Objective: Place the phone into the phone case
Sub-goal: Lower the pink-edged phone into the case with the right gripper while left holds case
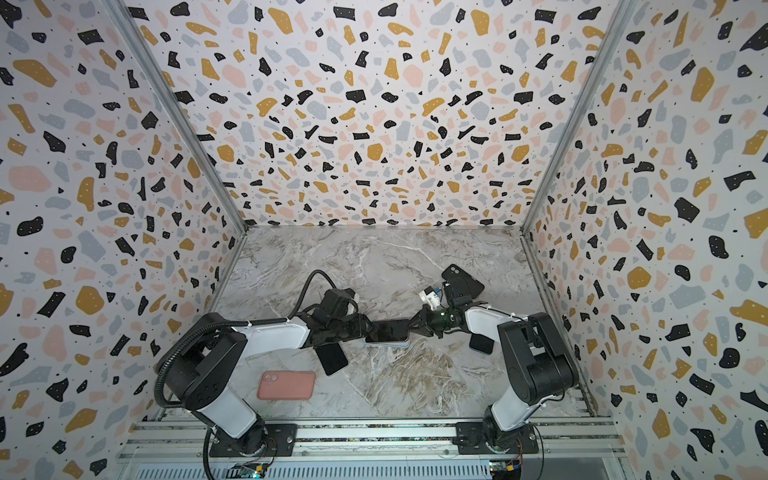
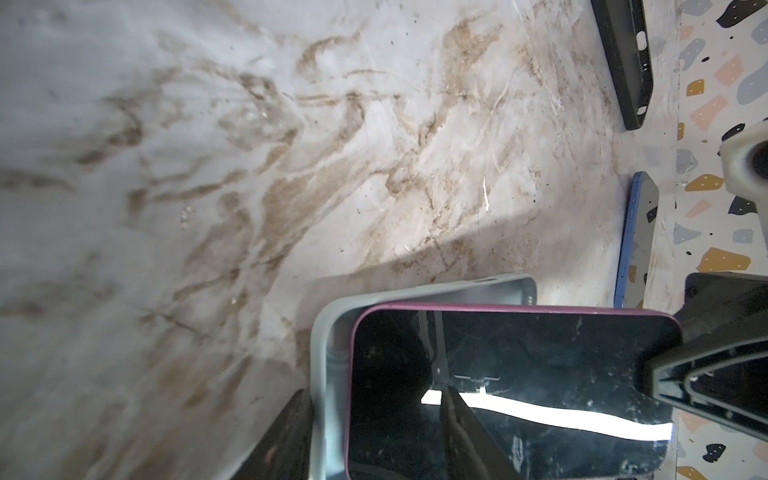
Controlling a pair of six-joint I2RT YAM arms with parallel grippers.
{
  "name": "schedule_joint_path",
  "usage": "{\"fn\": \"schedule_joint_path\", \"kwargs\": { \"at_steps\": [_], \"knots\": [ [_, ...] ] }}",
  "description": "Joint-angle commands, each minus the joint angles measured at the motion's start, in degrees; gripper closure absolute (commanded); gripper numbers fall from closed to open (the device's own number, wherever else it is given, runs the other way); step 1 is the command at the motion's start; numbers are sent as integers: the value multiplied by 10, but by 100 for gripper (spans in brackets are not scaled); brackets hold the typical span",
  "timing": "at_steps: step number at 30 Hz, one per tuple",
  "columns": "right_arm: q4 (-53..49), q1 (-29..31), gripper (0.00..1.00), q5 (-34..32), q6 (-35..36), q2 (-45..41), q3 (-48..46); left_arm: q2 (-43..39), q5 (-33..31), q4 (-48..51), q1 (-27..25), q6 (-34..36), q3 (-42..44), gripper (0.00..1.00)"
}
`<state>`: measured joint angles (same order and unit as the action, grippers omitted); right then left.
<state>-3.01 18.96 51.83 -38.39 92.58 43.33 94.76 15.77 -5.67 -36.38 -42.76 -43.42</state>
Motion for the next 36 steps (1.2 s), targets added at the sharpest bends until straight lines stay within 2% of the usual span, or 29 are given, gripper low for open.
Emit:
{"fn": "schedule_joint_path", "kwargs": {
  "at_steps": [1, 36],
  "knots": [
    [-31, 10, 100, -36, 1, 14, -2, 6, 12, -27, 2, -4, 10, 50],
    [18, 41, 100, -64, -23, 70, -23, 7, 25, -67, -9, -26, 28, 52]
  ]
}}
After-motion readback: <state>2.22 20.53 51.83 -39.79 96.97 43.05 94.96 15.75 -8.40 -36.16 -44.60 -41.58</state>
